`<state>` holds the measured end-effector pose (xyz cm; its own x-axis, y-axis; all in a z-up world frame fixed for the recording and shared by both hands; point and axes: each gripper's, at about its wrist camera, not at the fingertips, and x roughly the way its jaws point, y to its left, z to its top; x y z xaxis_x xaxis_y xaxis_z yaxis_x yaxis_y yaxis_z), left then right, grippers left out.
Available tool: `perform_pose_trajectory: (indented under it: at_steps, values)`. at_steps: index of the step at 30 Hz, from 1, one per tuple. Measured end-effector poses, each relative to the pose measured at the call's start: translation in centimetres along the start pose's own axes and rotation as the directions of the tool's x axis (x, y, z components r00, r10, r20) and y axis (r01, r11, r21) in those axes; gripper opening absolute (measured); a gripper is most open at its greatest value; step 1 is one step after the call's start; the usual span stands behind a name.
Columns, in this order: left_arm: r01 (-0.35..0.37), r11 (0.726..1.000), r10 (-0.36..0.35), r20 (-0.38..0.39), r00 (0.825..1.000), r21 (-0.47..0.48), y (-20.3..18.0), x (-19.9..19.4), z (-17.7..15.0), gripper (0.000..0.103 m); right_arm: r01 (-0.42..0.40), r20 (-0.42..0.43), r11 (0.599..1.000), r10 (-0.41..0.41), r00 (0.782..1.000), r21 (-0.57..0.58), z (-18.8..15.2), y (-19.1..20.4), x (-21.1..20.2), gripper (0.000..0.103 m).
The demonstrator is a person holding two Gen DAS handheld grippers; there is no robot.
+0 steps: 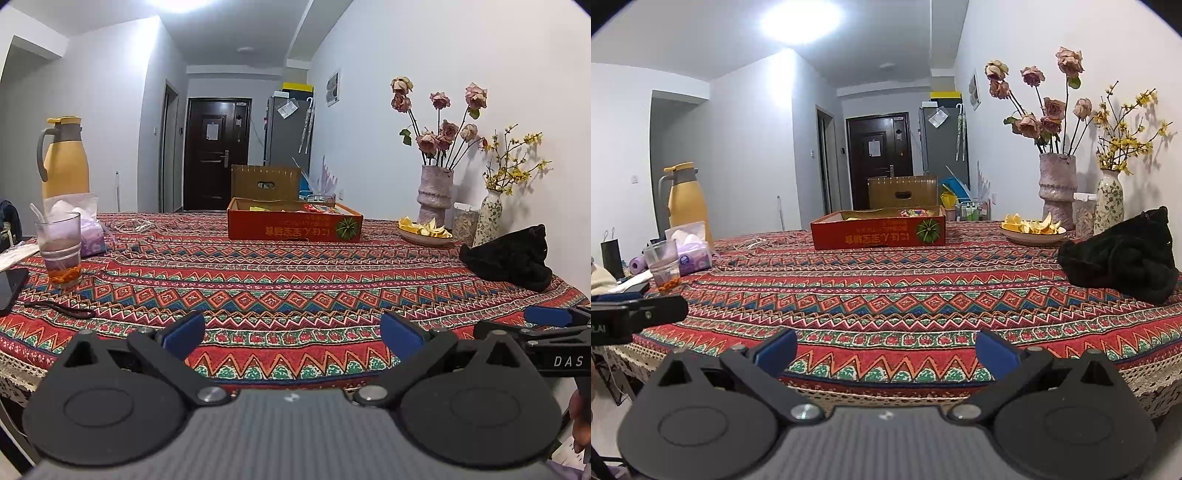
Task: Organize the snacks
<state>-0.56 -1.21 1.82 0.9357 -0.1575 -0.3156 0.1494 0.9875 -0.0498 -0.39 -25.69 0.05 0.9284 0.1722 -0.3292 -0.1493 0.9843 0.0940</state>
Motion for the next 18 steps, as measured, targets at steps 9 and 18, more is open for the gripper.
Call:
perform_pose_trajectory:
  at_steps: [9,18]
  values:
    - [-0.005,1.000,0.005,0.001,1.000,-0.003,0.06,0.02,-0.04,0.103,-0.004,-0.008,1.000,0.004,1.000,-0.012,-0.19,0.22,0.13,0.103]
    - [-0.001,1.000,0.001,0.004,1.000,0.005,0.04,-0.08,-0.16,0.103,-0.010,-0.011,1.000,0.010,1.000,-0.006,-0.28,0.06,0.22,0.103]
